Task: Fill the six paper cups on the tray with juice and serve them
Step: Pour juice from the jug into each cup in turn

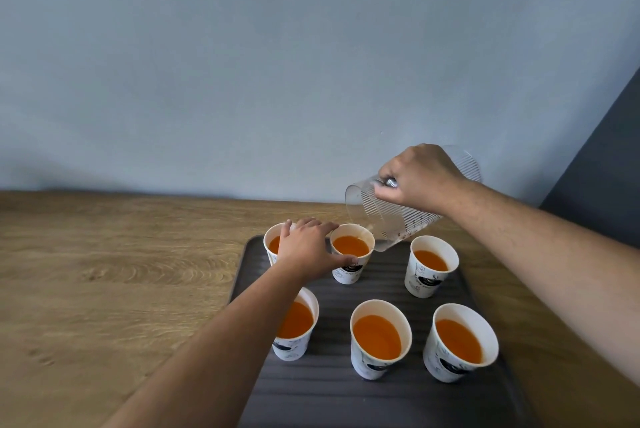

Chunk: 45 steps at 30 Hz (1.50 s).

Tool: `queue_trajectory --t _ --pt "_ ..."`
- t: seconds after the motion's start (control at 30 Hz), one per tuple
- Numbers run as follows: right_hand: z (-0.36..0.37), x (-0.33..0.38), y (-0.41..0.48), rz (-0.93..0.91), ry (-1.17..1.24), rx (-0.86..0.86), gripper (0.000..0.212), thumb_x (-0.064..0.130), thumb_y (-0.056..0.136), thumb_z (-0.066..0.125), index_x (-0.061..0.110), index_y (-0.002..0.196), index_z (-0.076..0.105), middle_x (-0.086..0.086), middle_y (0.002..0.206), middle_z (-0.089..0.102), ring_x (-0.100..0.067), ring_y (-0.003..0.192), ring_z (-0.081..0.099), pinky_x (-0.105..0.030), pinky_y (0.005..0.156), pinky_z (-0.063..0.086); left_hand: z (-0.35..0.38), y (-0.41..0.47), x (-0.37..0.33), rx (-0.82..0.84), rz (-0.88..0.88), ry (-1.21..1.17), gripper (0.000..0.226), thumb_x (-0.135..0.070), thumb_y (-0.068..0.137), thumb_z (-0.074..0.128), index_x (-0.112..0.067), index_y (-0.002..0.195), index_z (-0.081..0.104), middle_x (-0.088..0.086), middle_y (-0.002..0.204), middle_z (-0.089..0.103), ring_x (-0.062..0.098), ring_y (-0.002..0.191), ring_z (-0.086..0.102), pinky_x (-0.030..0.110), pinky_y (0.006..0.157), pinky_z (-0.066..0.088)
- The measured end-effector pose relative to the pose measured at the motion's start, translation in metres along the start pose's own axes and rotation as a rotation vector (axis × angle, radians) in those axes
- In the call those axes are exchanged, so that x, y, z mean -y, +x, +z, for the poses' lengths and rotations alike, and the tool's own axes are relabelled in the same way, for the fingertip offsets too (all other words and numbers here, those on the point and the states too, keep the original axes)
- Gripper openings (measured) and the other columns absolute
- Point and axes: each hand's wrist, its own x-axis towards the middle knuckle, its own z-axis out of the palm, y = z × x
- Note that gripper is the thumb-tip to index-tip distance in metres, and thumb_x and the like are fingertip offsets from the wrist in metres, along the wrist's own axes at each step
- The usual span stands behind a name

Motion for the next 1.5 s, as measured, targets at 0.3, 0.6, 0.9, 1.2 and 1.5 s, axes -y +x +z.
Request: queue_trajectory --t 0.3,0.6,0.9,1.2,1.5 --pt "-0.002 -0.018 -0.014 0.221 0.201 -0.156 0.052 0.034 0.086 0.058 0.015 0.044 0.034 0.001 0.042 0.032 -0.021 0.046 0.033 -0.026 0.048 0.023 0.003 -0.005 -0.003 -0.004 -0.024 0.026 0.077 -0.071 0.077 0.053 -0.037 0.143 0.032 -0.004 0.152 0.037 0.022 0.144 0.024 0.054 0.117 0.007" --pt "-0.017 -0.056 -0.068 0.731 0.496 -0.533 0.055 0.037 0.087 0.056 0.009 0.047 0.032 -0.003 0.043 0.027 -0.025 0.048 0.033 -0.033 0.051 0.024 0.000 -0.010 -0.011 -0.037 -0.009 0.048 0.071 -0.064 0.082 0.054 -0.034 0.143 0.032 -0.001 0.151 0.037 0.023 0.141 0.029 0.053 0.117 0.011" --pt "-0.011 -0.100 -0.153 1.148 0.640 -0.824 0.048 0.036 0.082 0.054 -0.002 0.054 0.045 -0.013 0.054 0.031 -0.021 0.054 0.030 -0.031 0.053 0.022 0.006 -0.012 -0.036 -0.053 -0.039 0.031 0.073 -0.059 0.086 0.052 -0.025 0.145 0.028 0.003 0.150 0.037 0.025 0.139 0.033 0.051 0.114 0.019" --pt "0.032 -0.091 -0.202 1.440 0.803 -0.954 0.035 0.029 0.089 0.054 0.004 0.066 0.061 -0.012 0.059 0.051 -0.021 0.058 0.045 -0.030 0.057 0.035 0.019 -0.012 -0.044 -0.118 -0.090 0.000 0.068 -0.055 0.087 0.054 -0.026 0.144 0.030 0.005 0.149 0.038 0.029 0.137 0.034 0.052 0.112 0.022" --pt "0.062 -0.086 -0.218 1.466 0.912 -0.937 0.046 0.032 0.090 0.052 -0.011 0.074 0.059 -0.015 0.061 0.048 -0.022 0.060 0.042 -0.029 0.058 0.033 0.026 -0.014 -0.043 -0.184 -0.116 -0.050 0.069 -0.056 0.085 0.056 -0.031 0.144 0.030 0.003 0.149 0.040 0.030 0.137 0.035 0.052 0.111 0.023"
